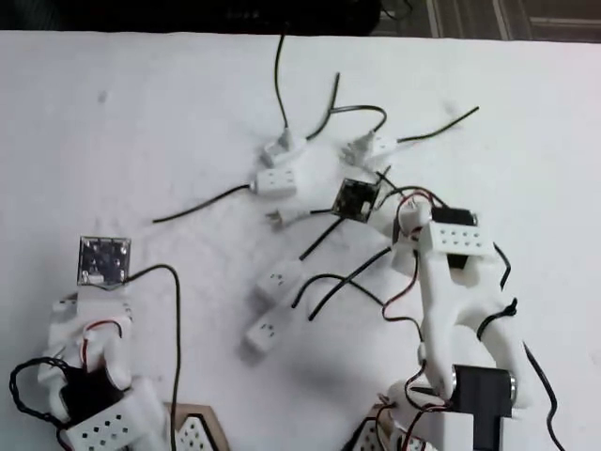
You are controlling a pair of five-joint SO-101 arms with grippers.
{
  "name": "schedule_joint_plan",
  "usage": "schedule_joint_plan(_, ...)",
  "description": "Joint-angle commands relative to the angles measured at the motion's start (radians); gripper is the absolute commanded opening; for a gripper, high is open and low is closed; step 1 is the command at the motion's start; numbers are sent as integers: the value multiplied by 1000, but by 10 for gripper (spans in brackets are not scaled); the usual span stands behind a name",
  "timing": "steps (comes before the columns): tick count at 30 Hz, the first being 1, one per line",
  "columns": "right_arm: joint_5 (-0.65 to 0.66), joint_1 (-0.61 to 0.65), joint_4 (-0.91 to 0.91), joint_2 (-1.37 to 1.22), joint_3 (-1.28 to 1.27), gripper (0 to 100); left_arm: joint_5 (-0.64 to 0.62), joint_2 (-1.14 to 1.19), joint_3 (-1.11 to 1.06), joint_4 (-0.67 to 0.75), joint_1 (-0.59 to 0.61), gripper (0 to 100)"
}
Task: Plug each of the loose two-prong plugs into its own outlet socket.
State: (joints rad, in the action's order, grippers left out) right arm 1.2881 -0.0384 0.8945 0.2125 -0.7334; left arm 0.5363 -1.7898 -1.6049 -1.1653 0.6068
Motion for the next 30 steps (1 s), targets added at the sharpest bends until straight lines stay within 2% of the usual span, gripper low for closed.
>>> schedule_joint_plan(1,8,-8,-68,-44,2,246,-5,-13,6,-5,2,23)
schedule_joint_plan(9,-2,-15,-232,-216,3,246,-5,-13,6,-5,2,23)
schedule_joint_plan(13,-86,-8,-286,-219,3,243,-5,-13,6,-5,2,23)
schedule_joint_plan(15,-114,-8,-329,-219,3,206,-5,-13,6,-5,2,23)
schedule_joint_plan(19,-115,8,-389,-226,3,50,-5,-13,6,-5,2,23)
schedule_joint_plan(20,-115,15,-389,-226,3,19,-5,-13,6,-5,2,23)
schedule_joint_plan(25,-123,24,-377,-208,3,19,-5,-13,6,-5,2,23)
schedule_joint_plan(30,-235,25,-246,-120,17,20,-5,-15,6,-5,2,23)
